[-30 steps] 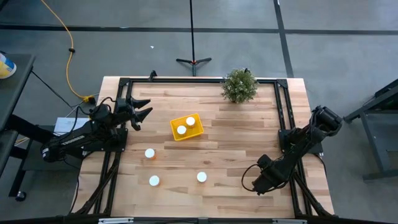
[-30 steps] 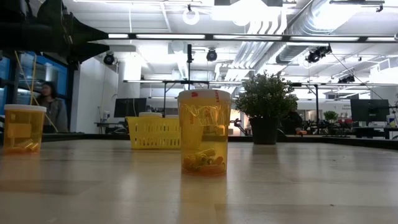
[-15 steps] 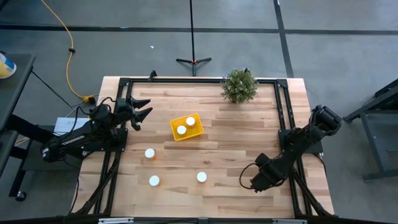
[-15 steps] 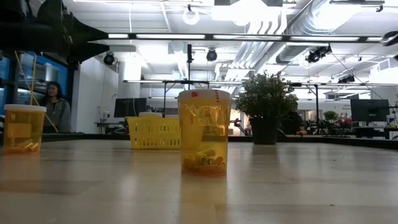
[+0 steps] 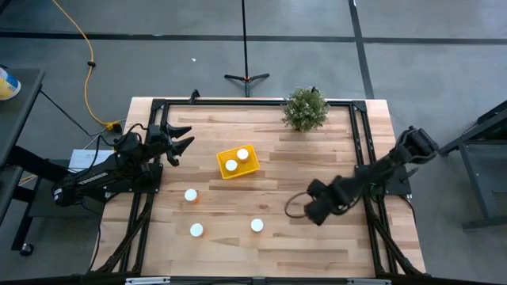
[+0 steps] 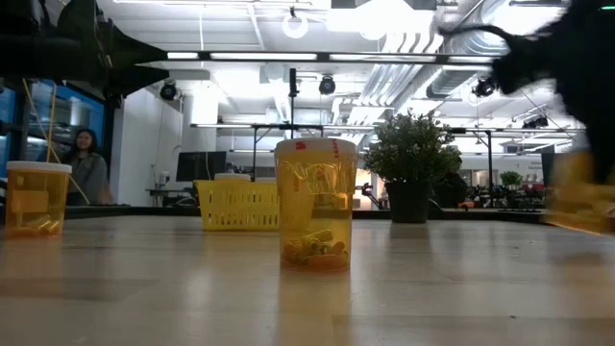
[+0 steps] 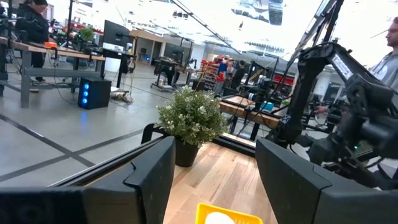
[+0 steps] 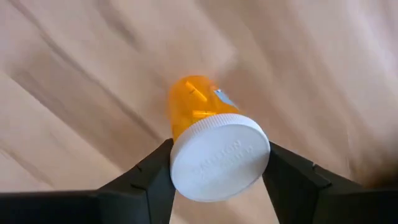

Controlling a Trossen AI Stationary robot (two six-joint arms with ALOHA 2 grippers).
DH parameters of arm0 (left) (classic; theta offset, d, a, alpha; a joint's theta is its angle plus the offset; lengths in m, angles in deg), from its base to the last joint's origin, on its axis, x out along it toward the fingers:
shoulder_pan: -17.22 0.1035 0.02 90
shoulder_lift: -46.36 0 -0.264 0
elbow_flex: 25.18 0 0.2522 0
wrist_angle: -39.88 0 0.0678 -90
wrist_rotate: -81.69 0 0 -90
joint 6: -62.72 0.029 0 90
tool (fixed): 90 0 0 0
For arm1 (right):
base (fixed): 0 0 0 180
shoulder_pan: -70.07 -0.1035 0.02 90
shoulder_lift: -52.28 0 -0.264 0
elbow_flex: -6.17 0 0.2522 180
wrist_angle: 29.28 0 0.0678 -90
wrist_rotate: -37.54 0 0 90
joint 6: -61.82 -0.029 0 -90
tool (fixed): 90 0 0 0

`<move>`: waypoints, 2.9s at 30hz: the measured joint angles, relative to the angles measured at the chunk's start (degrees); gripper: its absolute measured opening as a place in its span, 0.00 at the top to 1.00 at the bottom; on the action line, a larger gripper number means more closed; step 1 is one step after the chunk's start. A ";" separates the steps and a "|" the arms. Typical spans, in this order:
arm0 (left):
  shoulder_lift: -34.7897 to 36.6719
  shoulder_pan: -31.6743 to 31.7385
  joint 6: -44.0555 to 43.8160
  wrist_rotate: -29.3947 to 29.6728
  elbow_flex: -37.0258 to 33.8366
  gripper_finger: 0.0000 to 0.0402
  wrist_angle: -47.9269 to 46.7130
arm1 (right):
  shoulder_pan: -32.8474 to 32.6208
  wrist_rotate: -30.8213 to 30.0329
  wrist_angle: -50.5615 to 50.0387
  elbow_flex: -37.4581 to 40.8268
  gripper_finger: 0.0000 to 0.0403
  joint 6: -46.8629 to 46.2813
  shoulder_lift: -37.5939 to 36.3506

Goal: Pick and place pill bottles into a basket
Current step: Put the orange pill bottle into the yellow bin

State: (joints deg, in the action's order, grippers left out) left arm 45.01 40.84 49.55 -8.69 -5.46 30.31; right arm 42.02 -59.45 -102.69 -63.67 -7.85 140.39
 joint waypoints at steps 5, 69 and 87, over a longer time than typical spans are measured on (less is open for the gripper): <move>-0.02 0.00 0.02 0.00 -0.01 0.36 0.00 | 7.25 -5.80 10.10 0.00 0.50 15.37 -1.60; -0.02 0.00 -0.20 0.96 -0.02 0.36 -0.63 | 35.93 9.35 12.70 -40.59 0.50 78.73 25.39; -0.02 0.00 -0.20 0.96 -0.02 0.36 -0.92 | 36.08 6.60 12.10 -40.57 0.50 81.75 27.49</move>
State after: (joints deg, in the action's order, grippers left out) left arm 44.99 40.84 49.35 -7.73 -5.48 29.39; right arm 78.11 -52.85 -90.59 -104.23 73.90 167.88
